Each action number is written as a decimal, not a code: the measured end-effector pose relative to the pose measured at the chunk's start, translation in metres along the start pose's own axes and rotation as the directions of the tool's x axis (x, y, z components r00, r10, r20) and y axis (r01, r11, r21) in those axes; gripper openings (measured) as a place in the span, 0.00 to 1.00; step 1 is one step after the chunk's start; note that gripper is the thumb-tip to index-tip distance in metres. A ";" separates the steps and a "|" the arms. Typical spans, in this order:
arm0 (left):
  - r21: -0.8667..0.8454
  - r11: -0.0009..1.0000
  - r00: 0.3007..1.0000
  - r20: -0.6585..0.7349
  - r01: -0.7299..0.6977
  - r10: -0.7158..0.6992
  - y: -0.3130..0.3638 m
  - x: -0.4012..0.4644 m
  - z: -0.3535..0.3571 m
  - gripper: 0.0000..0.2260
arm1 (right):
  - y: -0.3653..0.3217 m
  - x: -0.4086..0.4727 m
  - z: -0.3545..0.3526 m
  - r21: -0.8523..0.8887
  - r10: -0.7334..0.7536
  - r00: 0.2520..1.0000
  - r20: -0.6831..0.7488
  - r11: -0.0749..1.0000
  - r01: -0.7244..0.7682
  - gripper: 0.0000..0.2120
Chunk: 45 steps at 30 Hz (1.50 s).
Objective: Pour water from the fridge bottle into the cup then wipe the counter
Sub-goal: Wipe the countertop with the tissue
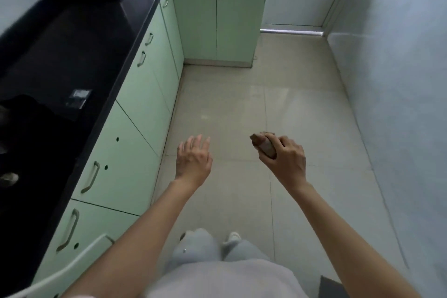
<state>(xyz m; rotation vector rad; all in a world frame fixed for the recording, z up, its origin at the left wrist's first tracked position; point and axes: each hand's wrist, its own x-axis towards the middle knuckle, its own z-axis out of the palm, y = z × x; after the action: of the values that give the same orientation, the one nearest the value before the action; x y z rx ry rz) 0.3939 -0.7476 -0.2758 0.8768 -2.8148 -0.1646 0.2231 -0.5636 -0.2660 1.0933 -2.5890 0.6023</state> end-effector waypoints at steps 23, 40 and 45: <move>0.008 0.985 0.983 -0.056 0.174 -0.173 -0.137 0.343 0.029 0.19 | -0.050 0.378 0.181 0.102 -0.216 0.975 0.050 0.972 0.211 0.22; 0.085 0.859 0.853 -0.201 0.504 -0.481 -0.259 0.577 0.045 0.13 | -0.126 0.688 0.345 0.285 -0.533 0.839 0.113 0.826 0.486 0.20; 0.064 0.765 0.759 -0.199 0.641 -0.620 -0.288 0.612 0.050 0.15 | -0.164 0.747 0.387 0.360 -0.616 0.767 0.181 0.767 0.531 0.19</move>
<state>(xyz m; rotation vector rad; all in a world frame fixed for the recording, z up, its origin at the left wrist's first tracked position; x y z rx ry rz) 0.0476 -1.3314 -0.2816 1.7643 -2.2782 0.0055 -0.1975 -1.3105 -0.2669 2.1170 -2.2008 0.7101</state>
